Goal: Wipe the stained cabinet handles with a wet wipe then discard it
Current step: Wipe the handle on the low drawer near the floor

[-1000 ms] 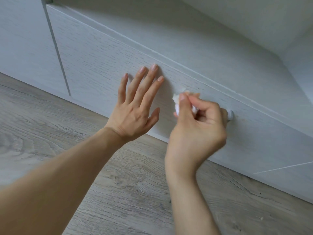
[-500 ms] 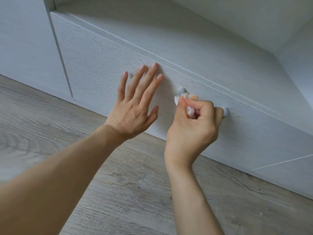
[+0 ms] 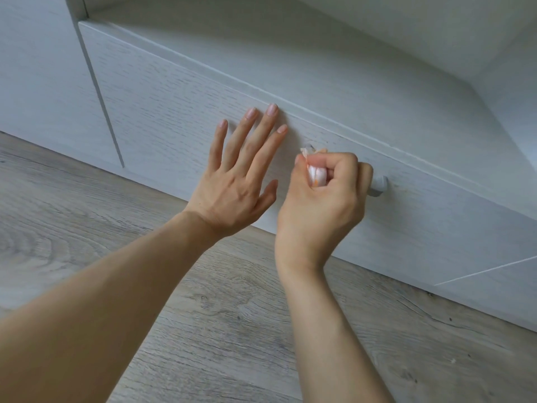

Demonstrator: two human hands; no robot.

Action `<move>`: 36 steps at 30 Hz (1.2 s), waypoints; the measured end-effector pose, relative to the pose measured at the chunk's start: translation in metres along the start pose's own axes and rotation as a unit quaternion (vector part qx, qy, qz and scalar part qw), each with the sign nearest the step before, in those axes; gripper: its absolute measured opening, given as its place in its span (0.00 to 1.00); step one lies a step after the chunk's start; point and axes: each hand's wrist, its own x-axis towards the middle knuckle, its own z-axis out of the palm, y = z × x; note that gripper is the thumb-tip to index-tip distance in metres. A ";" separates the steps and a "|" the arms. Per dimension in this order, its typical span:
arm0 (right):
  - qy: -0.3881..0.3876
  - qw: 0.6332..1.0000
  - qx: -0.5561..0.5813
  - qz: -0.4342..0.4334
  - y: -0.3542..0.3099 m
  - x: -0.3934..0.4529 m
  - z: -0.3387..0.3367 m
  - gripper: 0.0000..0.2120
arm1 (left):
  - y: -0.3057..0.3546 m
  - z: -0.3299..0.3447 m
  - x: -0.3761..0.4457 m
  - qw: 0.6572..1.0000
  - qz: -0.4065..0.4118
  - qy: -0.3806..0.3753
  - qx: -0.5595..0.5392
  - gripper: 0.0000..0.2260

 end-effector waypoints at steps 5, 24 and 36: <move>0.037 0.991 -0.007 0.127 0.048 0.019 -0.054 0.08 | 0.006 -0.005 0.004 1.000 0.006 -0.010 -0.003 0.29; -0.069 0.948 0.165 0.265 0.017 0.007 -0.066 0.04 | 0.014 -0.006 0.010 1.000 0.007 -0.019 0.008 0.30; 0.034 0.944 0.168 0.282 0.019 0.032 -0.062 0.04 | 0.008 -0.016 0.014 0.999 0.008 -0.039 0.002 0.30</move>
